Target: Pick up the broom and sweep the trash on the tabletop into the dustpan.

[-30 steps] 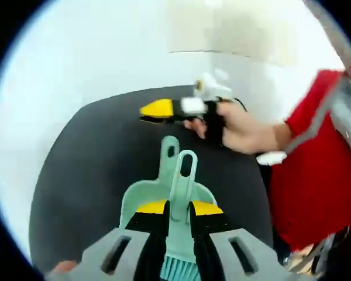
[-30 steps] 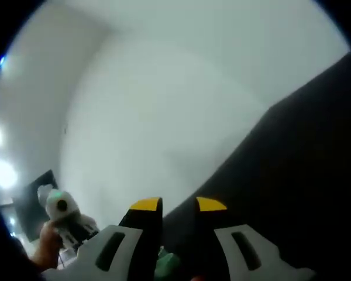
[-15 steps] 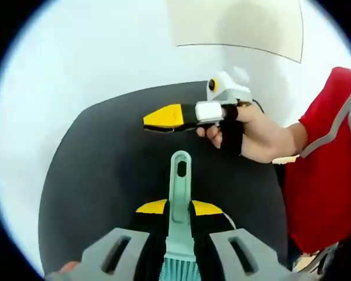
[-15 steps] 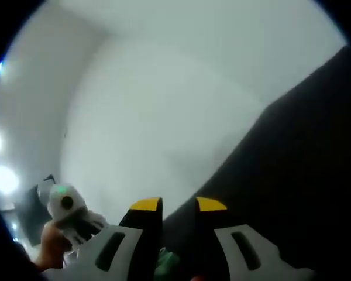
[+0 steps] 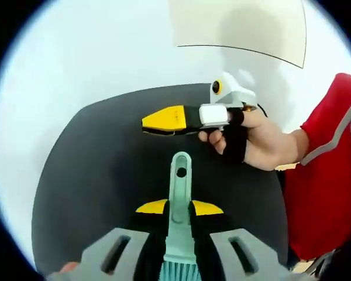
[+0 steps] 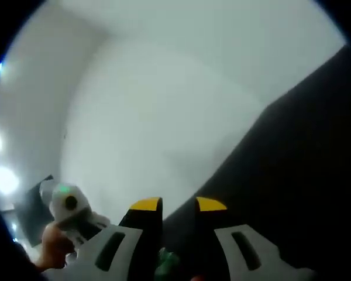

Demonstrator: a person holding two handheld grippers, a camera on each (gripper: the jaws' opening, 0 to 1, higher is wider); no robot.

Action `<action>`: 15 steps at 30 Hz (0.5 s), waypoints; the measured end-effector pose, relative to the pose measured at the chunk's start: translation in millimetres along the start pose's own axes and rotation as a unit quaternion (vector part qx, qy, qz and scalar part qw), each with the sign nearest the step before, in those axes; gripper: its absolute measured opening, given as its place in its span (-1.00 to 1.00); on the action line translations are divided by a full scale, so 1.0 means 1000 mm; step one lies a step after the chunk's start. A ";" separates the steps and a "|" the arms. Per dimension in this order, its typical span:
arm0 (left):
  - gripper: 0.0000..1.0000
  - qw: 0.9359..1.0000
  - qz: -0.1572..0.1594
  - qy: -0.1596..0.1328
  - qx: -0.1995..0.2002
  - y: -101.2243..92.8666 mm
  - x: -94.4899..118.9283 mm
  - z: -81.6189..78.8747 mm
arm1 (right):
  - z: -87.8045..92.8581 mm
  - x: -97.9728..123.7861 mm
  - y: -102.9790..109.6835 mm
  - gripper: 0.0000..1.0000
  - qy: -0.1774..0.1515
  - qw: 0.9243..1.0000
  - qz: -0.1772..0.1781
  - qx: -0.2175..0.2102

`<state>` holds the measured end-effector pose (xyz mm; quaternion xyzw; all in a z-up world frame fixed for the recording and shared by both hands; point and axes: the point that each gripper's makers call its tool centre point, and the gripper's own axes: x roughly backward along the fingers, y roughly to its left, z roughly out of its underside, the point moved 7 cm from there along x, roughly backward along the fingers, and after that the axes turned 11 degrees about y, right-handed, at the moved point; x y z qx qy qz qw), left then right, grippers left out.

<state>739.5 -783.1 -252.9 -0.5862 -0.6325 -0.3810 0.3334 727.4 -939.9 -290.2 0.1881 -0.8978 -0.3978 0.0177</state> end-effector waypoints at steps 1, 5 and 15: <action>-0.91 1.000 0.007 -0.006 0.002 -0.002 0.002 -0.001 | 0.000 0.000 0.000 -0.53 0.000 1.000 0.000 0.000; -0.95 1.000 0.008 -0.011 0.005 -0.003 0.007 0.000 | 0.000 0.000 0.000 -0.53 -0.001 1.000 0.000 0.000; -0.88 0.999 0.001 0.010 -0.031 0.005 -0.004 0.011 | -0.001 0.001 0.000 -0.53 -0.002 1.000 -0.001 0.000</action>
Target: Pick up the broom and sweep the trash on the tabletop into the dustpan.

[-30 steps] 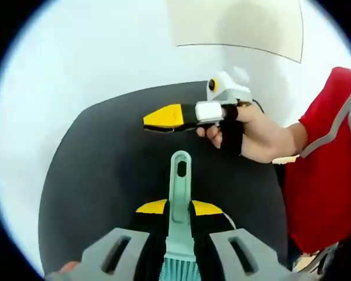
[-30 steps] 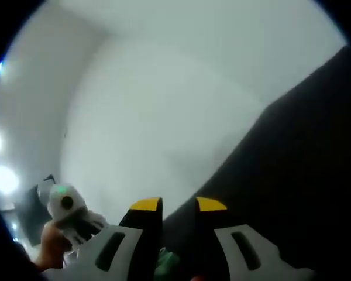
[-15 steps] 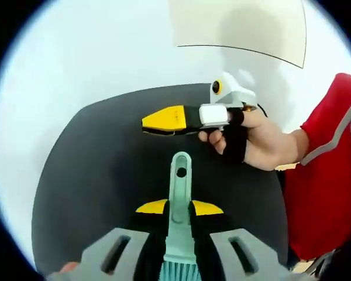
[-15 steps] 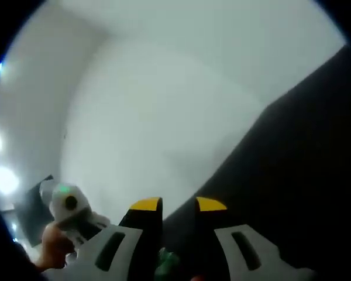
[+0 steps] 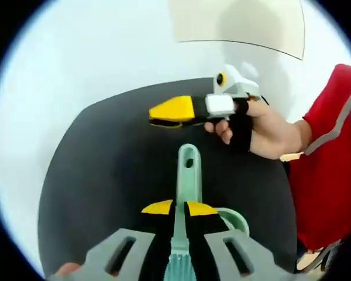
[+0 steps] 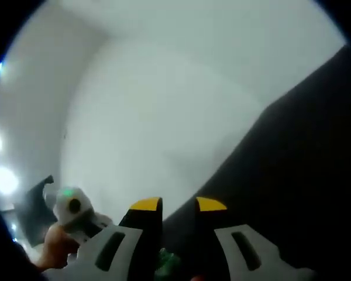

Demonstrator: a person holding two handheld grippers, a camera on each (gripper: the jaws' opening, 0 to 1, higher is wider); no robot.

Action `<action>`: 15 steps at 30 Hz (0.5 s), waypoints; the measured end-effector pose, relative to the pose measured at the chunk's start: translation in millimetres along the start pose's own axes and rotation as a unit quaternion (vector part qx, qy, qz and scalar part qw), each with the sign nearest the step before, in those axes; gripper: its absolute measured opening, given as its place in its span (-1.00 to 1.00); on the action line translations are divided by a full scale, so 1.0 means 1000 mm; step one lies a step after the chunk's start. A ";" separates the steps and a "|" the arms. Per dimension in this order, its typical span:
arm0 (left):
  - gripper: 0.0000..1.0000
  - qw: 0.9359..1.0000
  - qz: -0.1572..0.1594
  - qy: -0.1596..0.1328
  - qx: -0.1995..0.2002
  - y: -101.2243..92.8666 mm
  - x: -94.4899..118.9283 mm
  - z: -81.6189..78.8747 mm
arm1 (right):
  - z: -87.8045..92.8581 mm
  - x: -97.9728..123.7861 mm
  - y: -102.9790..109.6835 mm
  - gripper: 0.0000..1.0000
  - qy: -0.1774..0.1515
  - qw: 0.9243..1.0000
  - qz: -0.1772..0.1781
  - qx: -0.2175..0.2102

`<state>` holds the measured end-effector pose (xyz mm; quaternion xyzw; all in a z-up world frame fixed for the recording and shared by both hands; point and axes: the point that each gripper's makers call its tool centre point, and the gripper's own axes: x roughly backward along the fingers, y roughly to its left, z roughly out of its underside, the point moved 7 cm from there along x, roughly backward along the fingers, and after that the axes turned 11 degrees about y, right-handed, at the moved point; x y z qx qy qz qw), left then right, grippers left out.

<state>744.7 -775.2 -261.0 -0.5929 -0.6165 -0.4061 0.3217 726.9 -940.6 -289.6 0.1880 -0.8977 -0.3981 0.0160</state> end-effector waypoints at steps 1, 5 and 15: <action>-0.88 1.000 0.005 0.003 0.003 -0.002 -0.001 0.002 | 0.000 0.000 0.000 -0.53 0.001 1.000 0.000 0.000; -0.91 1.000 -0.004 0.014 -0.004 -0.002 -0.004 0.006 | 0.000 0.000 0.000 -0.53 0.000 1.000 0.000 0.000; -0.91 0.998 -0.035 -0.033 -0.050 -0.004 0.008 -0.007 | 0.001 0.001 0.000 -0.53 0.001 1.000 0.004 0.002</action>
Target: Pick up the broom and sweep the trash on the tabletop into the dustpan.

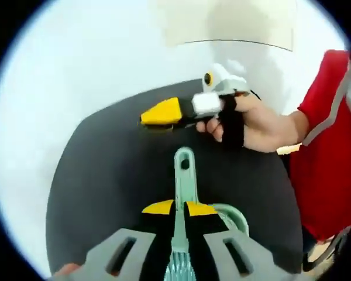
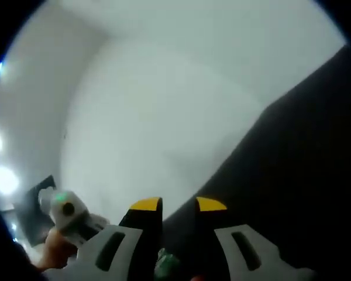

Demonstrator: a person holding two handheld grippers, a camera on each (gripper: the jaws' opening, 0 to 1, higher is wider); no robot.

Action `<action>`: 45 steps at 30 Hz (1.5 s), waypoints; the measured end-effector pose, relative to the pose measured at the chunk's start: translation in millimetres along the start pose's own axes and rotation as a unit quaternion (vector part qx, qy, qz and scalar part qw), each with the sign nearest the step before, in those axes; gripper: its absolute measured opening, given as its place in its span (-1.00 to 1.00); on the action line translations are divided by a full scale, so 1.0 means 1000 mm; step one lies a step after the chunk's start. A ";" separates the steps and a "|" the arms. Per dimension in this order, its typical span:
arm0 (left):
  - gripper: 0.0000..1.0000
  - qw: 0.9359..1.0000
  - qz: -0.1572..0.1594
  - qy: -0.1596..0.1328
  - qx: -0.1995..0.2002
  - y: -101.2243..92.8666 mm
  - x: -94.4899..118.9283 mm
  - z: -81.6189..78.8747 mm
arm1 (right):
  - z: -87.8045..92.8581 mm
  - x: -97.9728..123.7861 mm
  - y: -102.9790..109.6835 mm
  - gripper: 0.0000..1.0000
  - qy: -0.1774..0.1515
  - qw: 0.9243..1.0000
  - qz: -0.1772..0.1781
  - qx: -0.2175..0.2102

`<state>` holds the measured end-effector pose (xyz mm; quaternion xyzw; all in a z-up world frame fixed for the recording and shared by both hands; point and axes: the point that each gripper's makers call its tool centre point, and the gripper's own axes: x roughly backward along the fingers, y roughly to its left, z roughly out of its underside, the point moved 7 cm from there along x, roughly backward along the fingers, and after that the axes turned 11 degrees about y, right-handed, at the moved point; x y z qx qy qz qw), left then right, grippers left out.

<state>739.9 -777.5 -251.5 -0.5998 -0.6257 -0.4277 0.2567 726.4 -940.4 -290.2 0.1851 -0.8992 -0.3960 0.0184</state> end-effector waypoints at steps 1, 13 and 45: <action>-0.91 1.000 -0.001 -0.010 -0.014 -0.001 -0.002 -0.004 | 0.002 0.000 -0.004 -0.53 0.010 0.999 0.030 0.022; -1.00 0.999 -0.023 0.003 -0.027 0.002 -0.022 -0.002 | 0.010 -0.004 -0.008 -0.53 0.054 0.994 0.077 0.063; -1.00 0.995 0.029 -0.095 0.030 0.001 -0.002 0.007 | 0.045 0.027 0.013 -0.46 0.330 0.880 -0.051 0.338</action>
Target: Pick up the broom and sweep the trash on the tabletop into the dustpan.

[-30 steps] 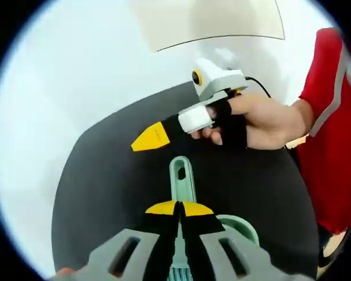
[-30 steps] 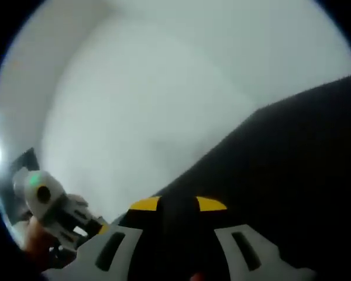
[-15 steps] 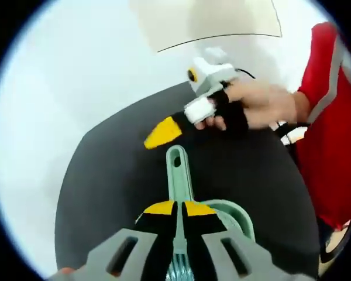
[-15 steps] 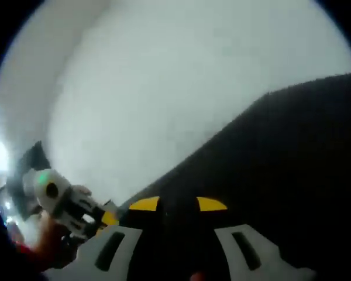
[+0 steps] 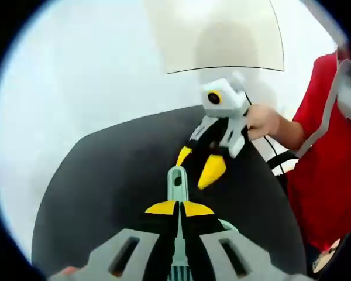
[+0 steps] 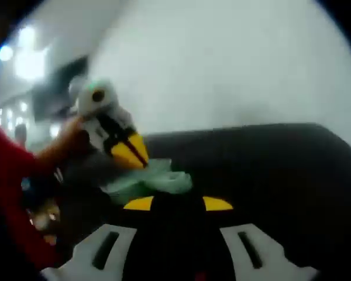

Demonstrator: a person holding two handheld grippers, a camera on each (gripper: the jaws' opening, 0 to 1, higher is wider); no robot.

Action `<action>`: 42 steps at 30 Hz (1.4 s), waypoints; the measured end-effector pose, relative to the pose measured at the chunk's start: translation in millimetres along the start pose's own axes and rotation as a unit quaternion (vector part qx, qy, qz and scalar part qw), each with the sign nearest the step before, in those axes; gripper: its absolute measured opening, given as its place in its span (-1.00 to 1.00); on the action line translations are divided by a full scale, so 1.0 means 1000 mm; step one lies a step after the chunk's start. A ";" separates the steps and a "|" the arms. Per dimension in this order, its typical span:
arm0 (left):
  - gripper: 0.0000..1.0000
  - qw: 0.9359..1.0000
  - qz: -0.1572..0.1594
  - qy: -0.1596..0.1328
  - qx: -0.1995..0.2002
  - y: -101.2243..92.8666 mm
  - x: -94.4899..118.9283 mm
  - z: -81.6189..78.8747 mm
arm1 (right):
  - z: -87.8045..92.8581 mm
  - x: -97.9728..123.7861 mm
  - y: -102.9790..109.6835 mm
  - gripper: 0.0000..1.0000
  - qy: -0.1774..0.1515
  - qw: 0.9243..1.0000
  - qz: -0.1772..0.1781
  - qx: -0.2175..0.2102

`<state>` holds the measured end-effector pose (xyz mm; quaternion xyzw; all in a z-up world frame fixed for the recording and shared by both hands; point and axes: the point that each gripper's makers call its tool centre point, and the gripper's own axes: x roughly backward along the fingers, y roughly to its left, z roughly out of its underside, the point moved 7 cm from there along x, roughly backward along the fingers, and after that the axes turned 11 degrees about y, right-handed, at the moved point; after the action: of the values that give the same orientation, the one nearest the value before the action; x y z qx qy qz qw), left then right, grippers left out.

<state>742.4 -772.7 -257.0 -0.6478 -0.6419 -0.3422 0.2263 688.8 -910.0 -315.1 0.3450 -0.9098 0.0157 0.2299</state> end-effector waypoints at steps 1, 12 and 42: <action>-1.00 1.000 0.005 -0.001 0.004 0.000 -0.002 0.000 | -0.001 0.000 0.000 -0.50 -0.002 1.000 -0.001 0.001; -1.00 1.000 0.022 -0.002 0.015 0.001 -0.015 -0.003 | -0.009 -0.002 0.007 -0.72 -0.020 0.998 -0.006 0.060; -1.00 0.998 -0.019 0.054 -0.041 0.009 -0.004 -0.001 | -0.013 -0.007 0.006 -0.71 -0.029 0.998 -0.019 0.045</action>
<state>751.0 -776.3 -258.3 -0.6250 -0.6263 -0.4066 0.2276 694.9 -898.7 -306.1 0.3728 -0.9077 0.0428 0.1880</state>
